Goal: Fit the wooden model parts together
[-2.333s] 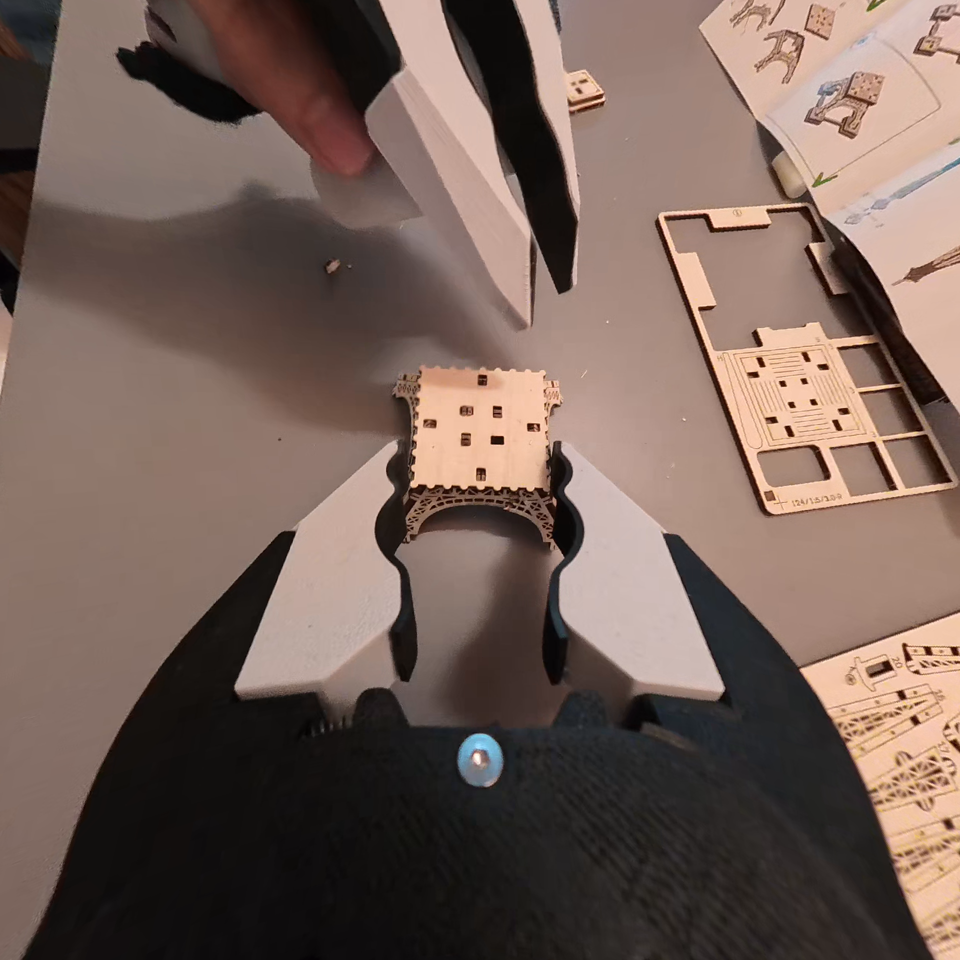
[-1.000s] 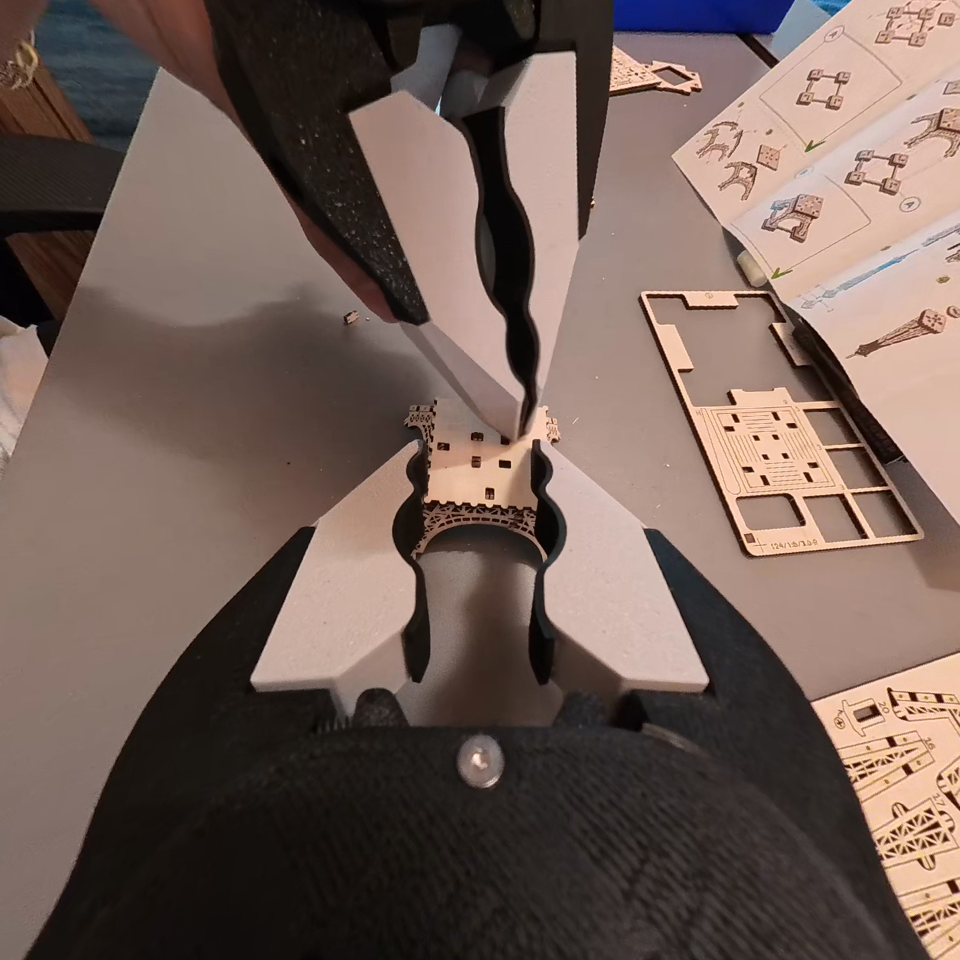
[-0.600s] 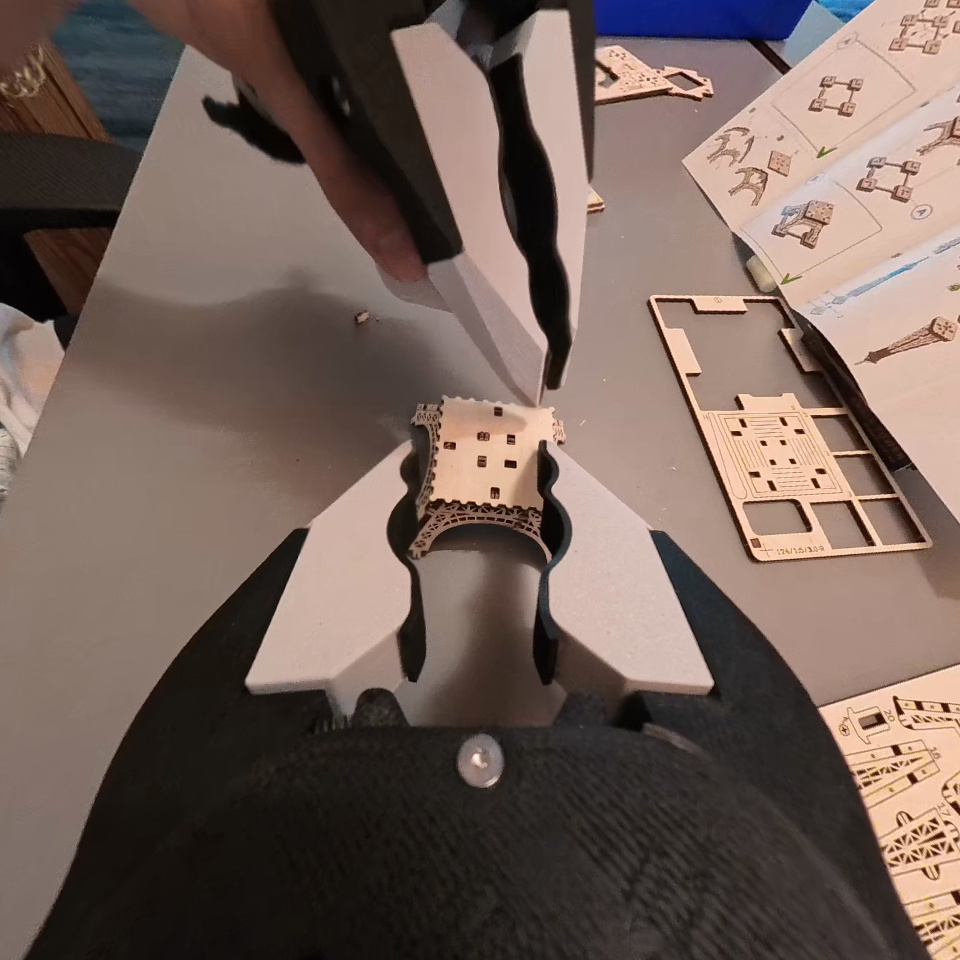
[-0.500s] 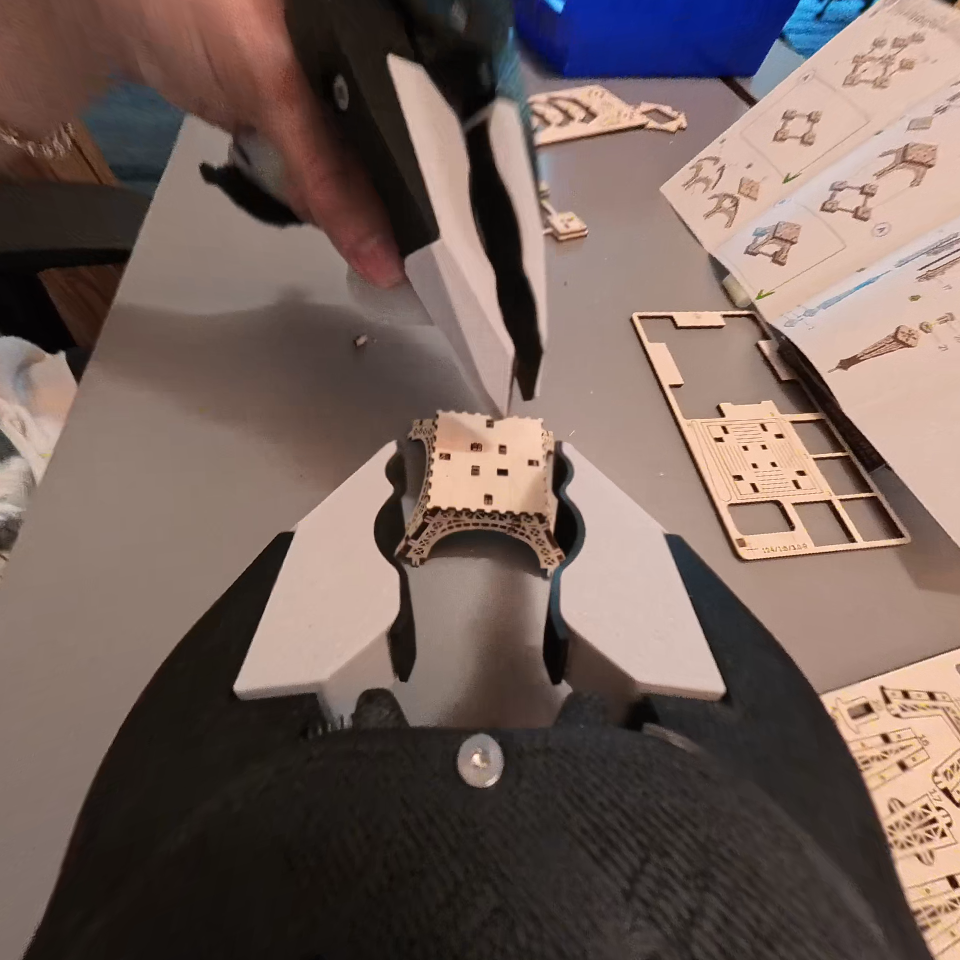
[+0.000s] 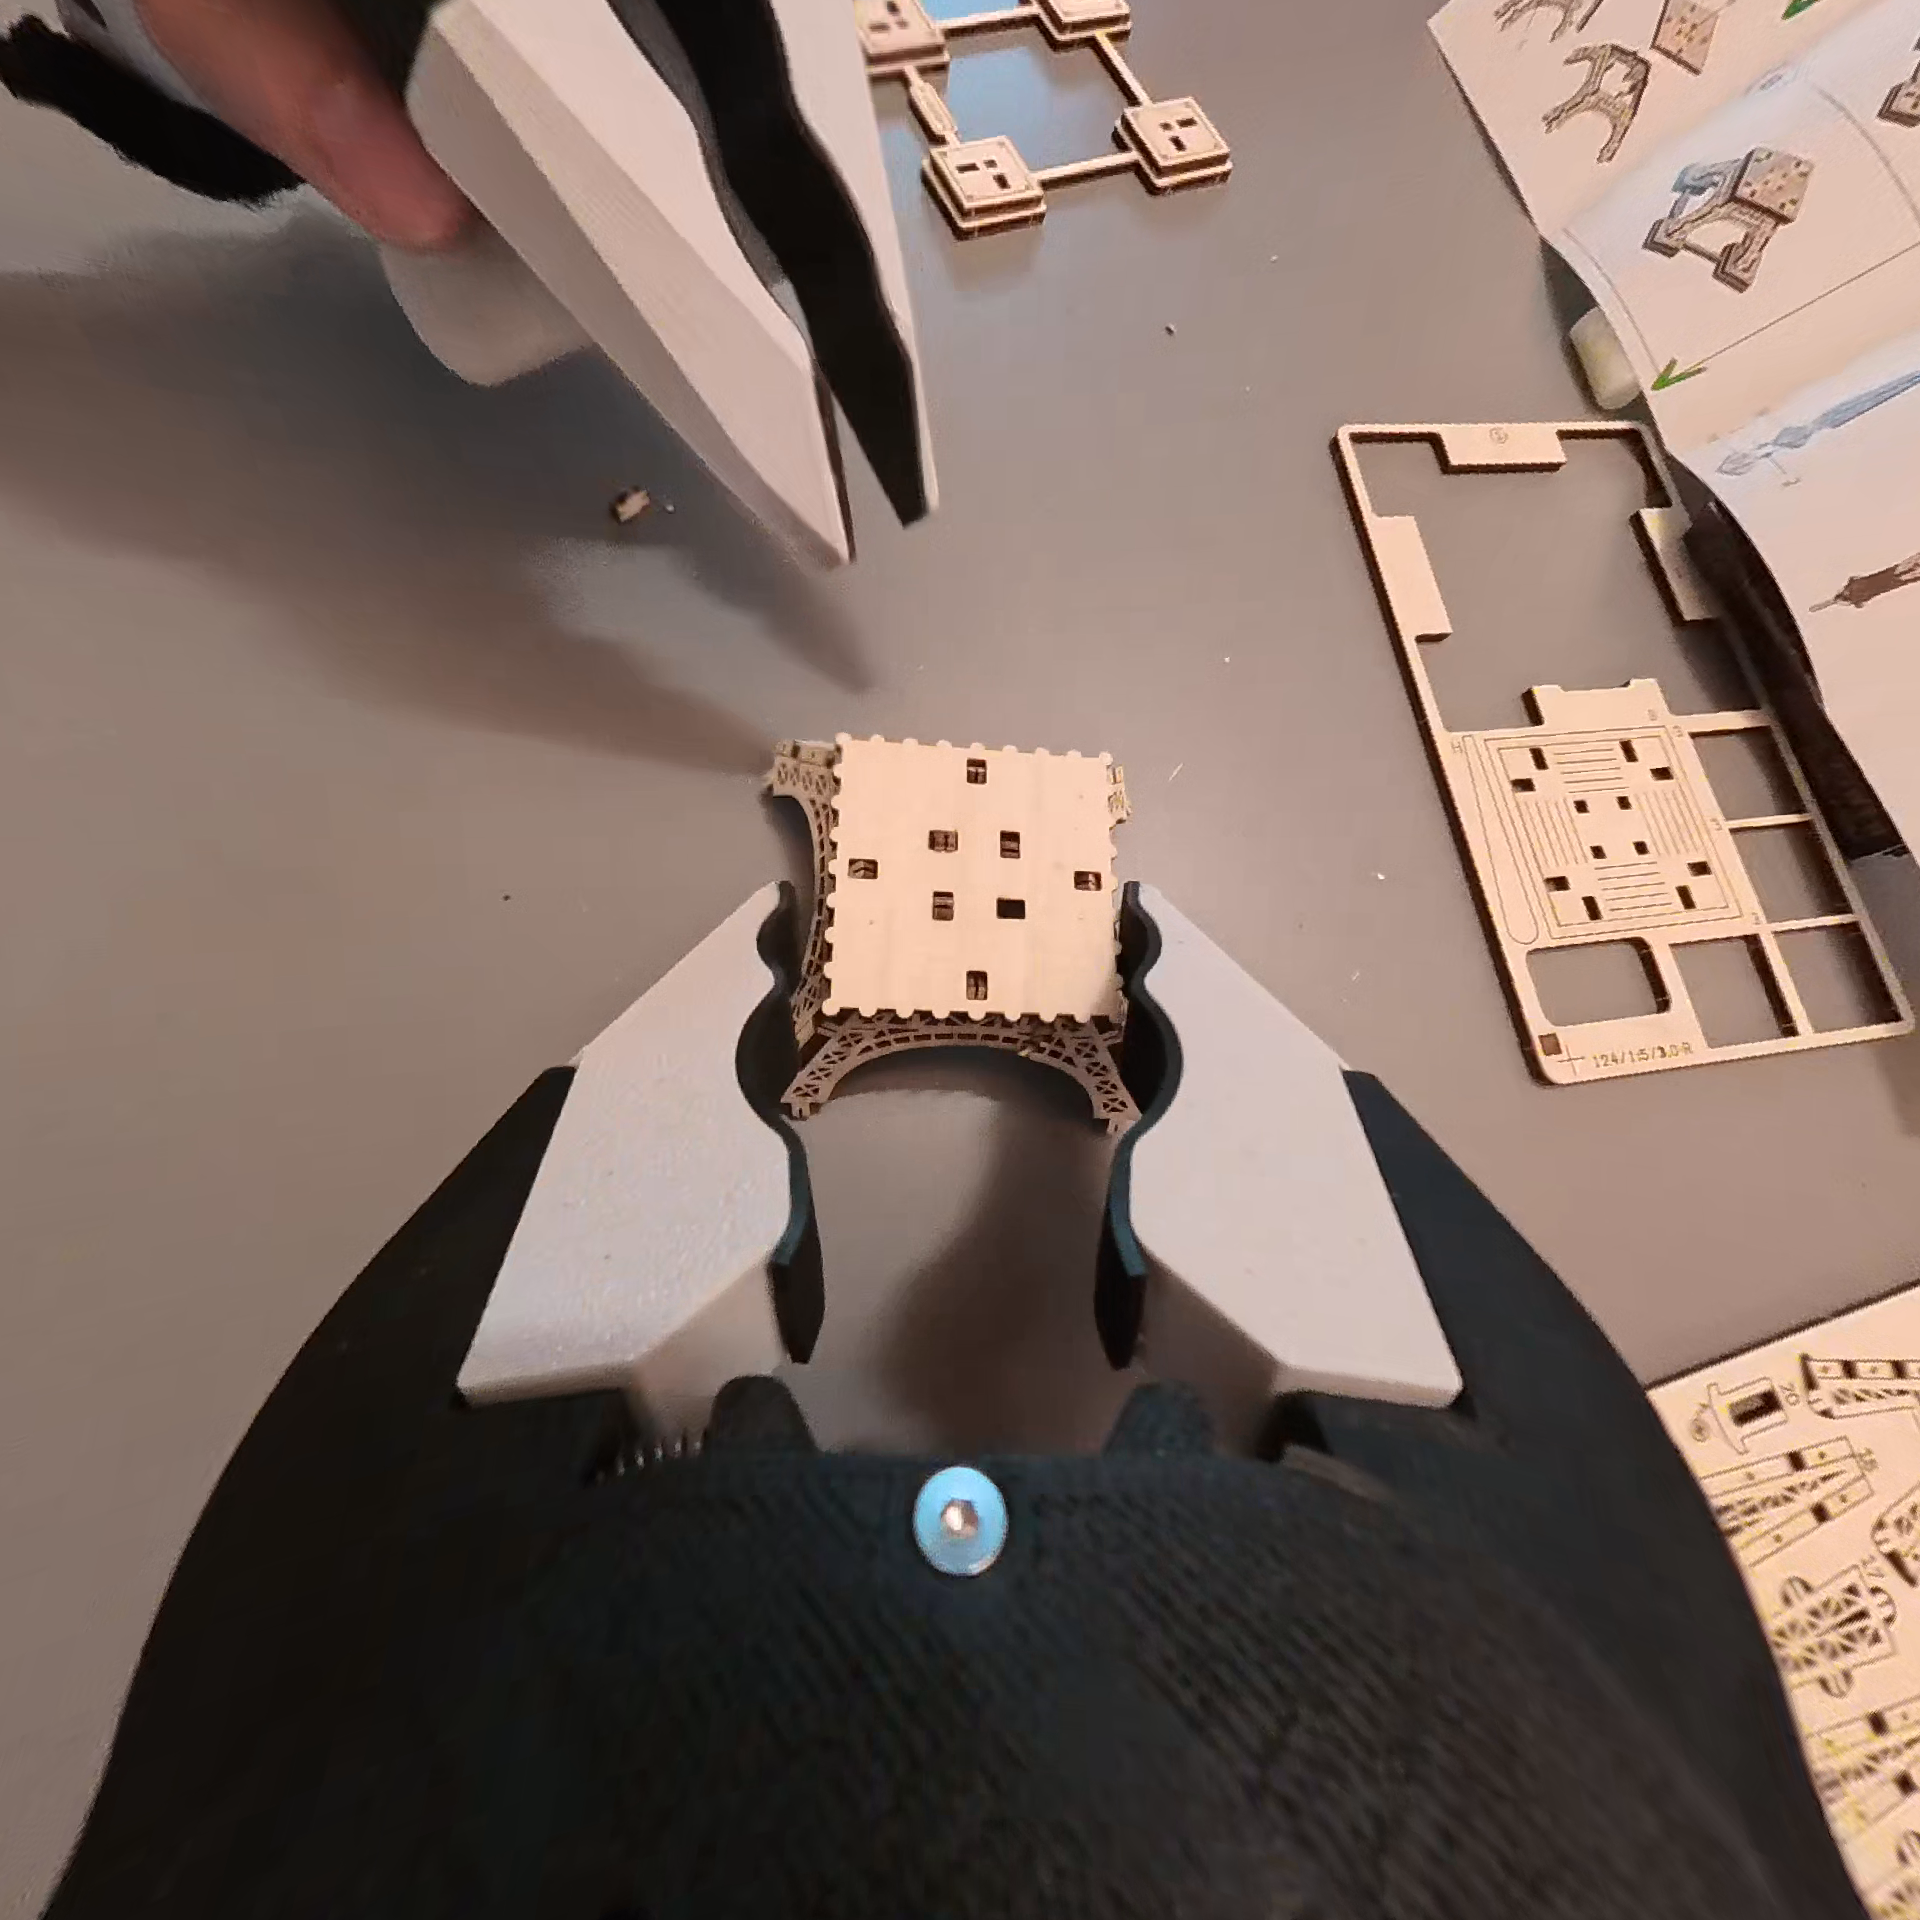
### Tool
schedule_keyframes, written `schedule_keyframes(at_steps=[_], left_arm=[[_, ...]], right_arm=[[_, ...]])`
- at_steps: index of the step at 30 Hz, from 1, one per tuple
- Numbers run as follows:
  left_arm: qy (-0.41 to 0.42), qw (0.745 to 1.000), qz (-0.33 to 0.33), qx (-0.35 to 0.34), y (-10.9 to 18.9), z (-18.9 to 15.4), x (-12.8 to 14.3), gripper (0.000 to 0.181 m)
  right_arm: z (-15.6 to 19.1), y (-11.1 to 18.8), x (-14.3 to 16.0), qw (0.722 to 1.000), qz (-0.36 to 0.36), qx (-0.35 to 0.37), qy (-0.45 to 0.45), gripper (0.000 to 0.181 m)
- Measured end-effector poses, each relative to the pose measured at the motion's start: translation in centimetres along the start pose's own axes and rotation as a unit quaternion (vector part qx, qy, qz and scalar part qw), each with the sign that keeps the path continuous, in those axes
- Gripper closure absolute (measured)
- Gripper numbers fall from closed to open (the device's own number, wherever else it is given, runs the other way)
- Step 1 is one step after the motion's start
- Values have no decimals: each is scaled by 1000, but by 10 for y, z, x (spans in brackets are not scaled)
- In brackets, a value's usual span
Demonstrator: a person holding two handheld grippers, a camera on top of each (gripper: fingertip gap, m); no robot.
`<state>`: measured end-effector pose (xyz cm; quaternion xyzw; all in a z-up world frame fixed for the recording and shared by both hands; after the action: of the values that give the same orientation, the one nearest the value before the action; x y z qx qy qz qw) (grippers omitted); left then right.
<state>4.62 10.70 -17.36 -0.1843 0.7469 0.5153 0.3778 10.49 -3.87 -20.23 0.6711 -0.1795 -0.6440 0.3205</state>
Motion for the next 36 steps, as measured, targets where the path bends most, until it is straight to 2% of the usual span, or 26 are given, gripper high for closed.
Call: schedule_keyframes(at_steps=[1, 3, 5, 7, 10, 11, 13, 15, 18, 19, 20, 24, 26, 30, 34, 36], left_arm=[[-4, 1000, -23, -4, 4, -1, 0, 167], [-9, 996, -84, -12, 15, -2, -2, 169], [-19, 989, -144, -24, 28, -4, -6, 171], [-42, 979, -195, -33, 40, -10, -12, 174], [-74, 972, -219, -45, 45, -15, -17, 174], [-81, 971, -220, -45, 45, -17, -18, 174], [-93, 967, -235, -40, 46, -23, -23, 173], [-104, 957, -265, -44, 50, -32, -31, 173], [-120, 941, -315, -34, 54, -50, -44, 176], [-119, 937, -325, -37, 54, -54, -48, 176], [-116, 936, -331, -44, 53, -57, -51, 176], [-95, 939, -314, -104, 45, -55, -58, 168], [-73, 939, -325, -87, 45, -57, -58, 163], [-58, 938, -339, -38, 46, -64, -63, 155], [-64, 947, -314, -14, 44, -66, -71, 138], [-77, 948, -310, 5, 44, -68, -74, 136]], right_arm=[[-1, 2, 0, 1000, -11, -2, -5, 122], [-3, 11, -3, 997, -67, -10, -28, 122], [-6, 27, -12, 980, -179, -35, -74, 122], [-15, 43, -19, 940, -298, -58, -154, 123], [-21, 49, -16, 900, -369, -98, -213, 123], [-21, 53, -18, 871, -412, -124, -237, 123], [-20, 62, -24, 784, -512, -204, -286, 123], [-21, 62, -26, 687, -577, -273, -347, 123], [-23, 56, -24, 513, -672, -335, -415, 123], [-21, 51, -23, 474, -685, -346, -432, 124], [-18, 45, -23, 453, -689, -355, -441, 123], [-4, 37, -29, 385, -709, -400, -435, 123], [0, 39, -34, 363, -713, -428, -420, 123], [8, 41, -42, 360, -705, -466, -395, 123], [13, 46, -49, 331, -704, -506, -373, 123], [17, 48, -53, 338, -697, -521, -359, 123]])
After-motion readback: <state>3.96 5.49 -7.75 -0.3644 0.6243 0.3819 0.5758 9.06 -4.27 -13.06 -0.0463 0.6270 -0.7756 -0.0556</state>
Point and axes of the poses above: each gripper's, where its closed fingertips meet, y back along the fingers, x out of its underside, z = x × y across the jaws, the point moved 8 cm from there along y, back along the fingers, and after that the axes turned 12 degrees about -x, right-handed, at the moved point
